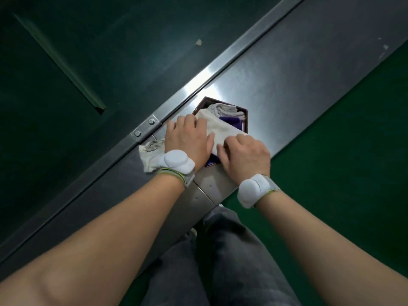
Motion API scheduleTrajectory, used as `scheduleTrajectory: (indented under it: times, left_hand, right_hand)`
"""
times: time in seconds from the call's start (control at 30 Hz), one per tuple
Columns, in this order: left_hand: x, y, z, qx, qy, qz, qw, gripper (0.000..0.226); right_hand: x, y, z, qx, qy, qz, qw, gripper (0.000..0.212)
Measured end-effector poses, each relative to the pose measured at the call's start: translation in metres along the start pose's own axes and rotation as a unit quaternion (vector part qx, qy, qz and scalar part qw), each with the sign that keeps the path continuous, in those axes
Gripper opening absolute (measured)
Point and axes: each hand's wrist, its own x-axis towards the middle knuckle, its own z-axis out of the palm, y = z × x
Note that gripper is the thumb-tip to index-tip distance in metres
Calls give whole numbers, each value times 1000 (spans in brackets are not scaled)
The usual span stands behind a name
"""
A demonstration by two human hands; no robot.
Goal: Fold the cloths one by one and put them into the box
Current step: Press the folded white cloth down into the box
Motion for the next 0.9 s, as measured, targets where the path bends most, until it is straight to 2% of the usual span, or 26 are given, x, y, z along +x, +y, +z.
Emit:
scheduleTrajectory:
  times: [0.17,0.33,0.37,0.43,0.5,0.53,0.57,0.63,0.7,0.8,0.9]
  left_hand:
    - [-13,11,13,34,-78,-24,996,60]
    - [-7,18,20,25,-153,-56,986,62]
    - [-7,18,17,10,-140,-56,988,58]
    - [-13,11,9,-61,-53,-23,996,43]
    - [-34,-13,4,-135,59,-9,989,25]
    - [-46,-28,6,-162,86,-45,982,19]
    - [-58,-44,10,-183,80,-114,973,16]
    - [-76,-72,26,-193,4,-286,939,20]
    - [-84,-90,44,-185,-73,-394,898,36]
    - [-79,-98,63,-234,-90,-435,865,53]
    - [-68,-93,70,-278,-98,-440,848,49]
  right_hand:
    - [-2,-8,7,6,-117,25,993,11]
    - [17,-17,11,39,-187,49,980,25]
    - [22,-16,9,55,-209,53,975,29]
    - [29,-9,-1,55,-245,49,967,30]
    - [30,-12,-13,19,-212,40,976,27]
    - [28,-17,-20,9,-167,38,985,27]
    - [24,-26,-26,17,-121,36,992,26]
    - [16,-45,-33,79,-83,31,993,25]
    - [1,-61,-30,130,-92,6,987,24]
    - [-21,-80,-17,173,-98,-30,980,19]
    - [-34,-85,-7,204,-124,-28,971,17]
